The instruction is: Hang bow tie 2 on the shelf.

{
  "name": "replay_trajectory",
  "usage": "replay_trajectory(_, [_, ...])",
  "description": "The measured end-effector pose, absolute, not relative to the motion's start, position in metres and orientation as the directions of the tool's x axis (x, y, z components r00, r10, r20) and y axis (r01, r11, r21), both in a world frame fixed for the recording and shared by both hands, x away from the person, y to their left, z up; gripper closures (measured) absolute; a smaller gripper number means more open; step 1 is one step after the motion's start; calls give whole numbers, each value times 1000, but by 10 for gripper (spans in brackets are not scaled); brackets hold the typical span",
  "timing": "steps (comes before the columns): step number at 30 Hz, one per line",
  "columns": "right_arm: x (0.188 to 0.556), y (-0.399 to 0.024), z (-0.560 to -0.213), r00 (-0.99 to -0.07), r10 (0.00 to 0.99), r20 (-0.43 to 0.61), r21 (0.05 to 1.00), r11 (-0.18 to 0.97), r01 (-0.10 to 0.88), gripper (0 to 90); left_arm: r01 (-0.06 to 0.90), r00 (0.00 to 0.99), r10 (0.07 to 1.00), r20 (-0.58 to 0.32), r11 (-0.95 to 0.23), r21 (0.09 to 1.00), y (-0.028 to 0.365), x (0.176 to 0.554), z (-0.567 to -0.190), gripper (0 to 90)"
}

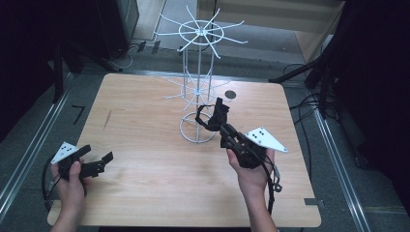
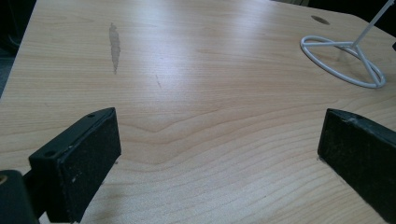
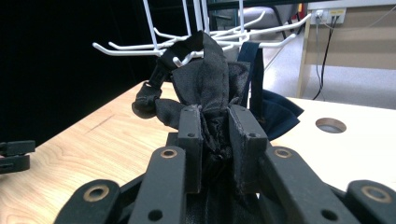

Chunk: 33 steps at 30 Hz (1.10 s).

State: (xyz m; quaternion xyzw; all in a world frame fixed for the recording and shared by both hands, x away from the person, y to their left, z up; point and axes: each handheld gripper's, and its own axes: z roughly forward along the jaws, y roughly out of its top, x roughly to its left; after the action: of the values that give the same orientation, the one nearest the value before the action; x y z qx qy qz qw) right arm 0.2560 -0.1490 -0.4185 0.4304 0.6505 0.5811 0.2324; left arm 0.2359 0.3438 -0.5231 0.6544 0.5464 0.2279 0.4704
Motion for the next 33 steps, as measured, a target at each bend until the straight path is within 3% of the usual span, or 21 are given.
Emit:
replay_trajectory(19, [283, -123, -444, -489, 850, 197, 938, -19, 345, 760, 497, 297, 929, -221, 47, 867, 344, 235, -523, 0])
replay_trajectory(33, [288, -115, -457, -499, 850, 169, 933, 24, 358, 657, 498, 295, 929, -223, 49, 866, 345, 235, -523, 0])
